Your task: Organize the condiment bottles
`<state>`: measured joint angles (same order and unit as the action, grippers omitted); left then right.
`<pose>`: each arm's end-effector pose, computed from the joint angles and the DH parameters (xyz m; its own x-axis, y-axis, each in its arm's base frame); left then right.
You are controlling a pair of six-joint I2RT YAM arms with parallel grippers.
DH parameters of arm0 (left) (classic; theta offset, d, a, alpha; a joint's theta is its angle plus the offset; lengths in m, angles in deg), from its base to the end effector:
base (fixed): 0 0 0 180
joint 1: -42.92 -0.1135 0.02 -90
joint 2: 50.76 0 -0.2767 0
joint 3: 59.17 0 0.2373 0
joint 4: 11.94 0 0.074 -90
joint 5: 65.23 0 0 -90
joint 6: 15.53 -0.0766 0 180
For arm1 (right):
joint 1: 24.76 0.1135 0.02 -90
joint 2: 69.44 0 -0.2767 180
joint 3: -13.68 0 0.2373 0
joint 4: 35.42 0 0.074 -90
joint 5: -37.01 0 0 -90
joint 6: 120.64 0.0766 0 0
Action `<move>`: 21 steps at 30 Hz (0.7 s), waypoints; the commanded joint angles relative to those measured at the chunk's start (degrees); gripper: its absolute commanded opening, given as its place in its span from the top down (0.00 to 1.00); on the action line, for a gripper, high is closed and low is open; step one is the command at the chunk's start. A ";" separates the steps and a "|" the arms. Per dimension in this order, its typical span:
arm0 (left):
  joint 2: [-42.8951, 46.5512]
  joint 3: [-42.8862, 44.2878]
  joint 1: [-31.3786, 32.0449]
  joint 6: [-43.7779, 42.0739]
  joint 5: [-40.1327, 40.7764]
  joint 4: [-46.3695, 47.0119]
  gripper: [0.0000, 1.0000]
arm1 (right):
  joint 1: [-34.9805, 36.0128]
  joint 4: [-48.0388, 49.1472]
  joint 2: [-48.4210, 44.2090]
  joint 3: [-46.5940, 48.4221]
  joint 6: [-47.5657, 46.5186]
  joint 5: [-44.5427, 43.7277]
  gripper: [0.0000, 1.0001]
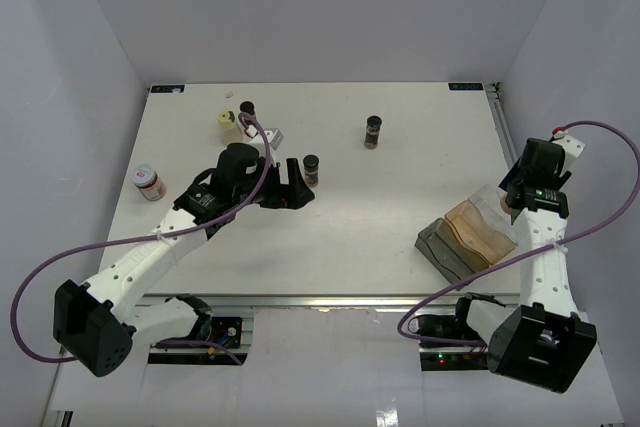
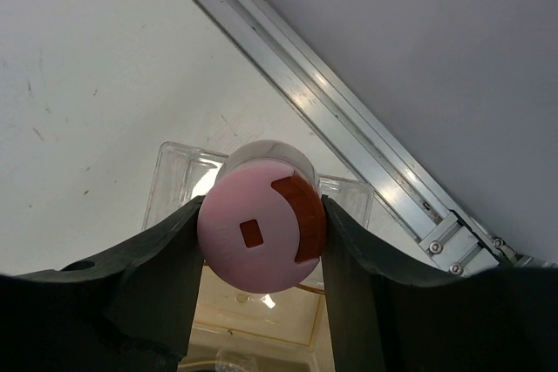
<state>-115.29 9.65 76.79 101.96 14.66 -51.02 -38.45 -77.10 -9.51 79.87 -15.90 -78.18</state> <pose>0.2087 -0.1563 0.2958 -0.7288 -0.0581 -0.6823 0.3742 0.8006 -0.4679 0.2197 -0.0871 0.2958 -0.4043 0.3355 -0.8509 0.6763 0.7360 -0.0312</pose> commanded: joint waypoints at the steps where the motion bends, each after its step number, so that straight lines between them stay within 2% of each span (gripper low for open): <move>1: -0.08 1.99 0.06 1.49 -0.91 -0.42 0.02 | -1.54 4.98 -0.55 -0.25 2.20 -3.04 0.92; 9: -2.17 3.33 0.06 2.13 -1.48 -0.53 0.02 | -1.69 5.22 -2.46 -3.32 5.65 -3.08 0.92; 21: -0.39 1.79 0.06 2.78 -1.41 -0.45 0.02 | -1.69 3.52 -5.29 -6.16 6.72 -4.51 0.92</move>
<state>-117.99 10.74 76.79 104.11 13.83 -51.54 -39.92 -74.70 -12.55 74.37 -11.02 -81.38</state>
